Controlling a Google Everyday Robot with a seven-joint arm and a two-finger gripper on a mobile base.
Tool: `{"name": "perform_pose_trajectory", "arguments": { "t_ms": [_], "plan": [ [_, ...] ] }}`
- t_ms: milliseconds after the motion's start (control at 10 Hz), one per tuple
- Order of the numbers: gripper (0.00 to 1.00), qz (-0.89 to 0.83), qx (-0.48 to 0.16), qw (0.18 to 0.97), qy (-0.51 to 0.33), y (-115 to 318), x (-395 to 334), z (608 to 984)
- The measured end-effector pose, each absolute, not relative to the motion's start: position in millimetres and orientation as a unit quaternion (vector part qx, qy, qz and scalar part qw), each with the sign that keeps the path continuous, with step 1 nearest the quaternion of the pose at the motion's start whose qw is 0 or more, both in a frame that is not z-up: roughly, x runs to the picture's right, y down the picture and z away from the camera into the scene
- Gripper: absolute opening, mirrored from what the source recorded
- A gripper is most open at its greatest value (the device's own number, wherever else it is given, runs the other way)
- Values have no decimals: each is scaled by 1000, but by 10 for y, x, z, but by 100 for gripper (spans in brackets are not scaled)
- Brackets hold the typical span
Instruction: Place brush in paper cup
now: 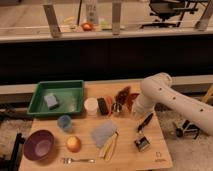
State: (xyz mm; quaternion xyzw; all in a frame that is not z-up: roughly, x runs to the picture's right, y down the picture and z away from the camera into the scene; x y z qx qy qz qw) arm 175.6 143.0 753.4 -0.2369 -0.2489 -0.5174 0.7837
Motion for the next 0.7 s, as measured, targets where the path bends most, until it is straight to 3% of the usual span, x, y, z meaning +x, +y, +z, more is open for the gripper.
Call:
{"name": "perform_pose_trajectory", "arguments": {
  "t_ms": [200,700],
  "plan": [
    [77,-499,-259,791,-241,1541,1852,7726],
    [80,-468,-298,802,-220,1814,1957,8027]
  ]
}}
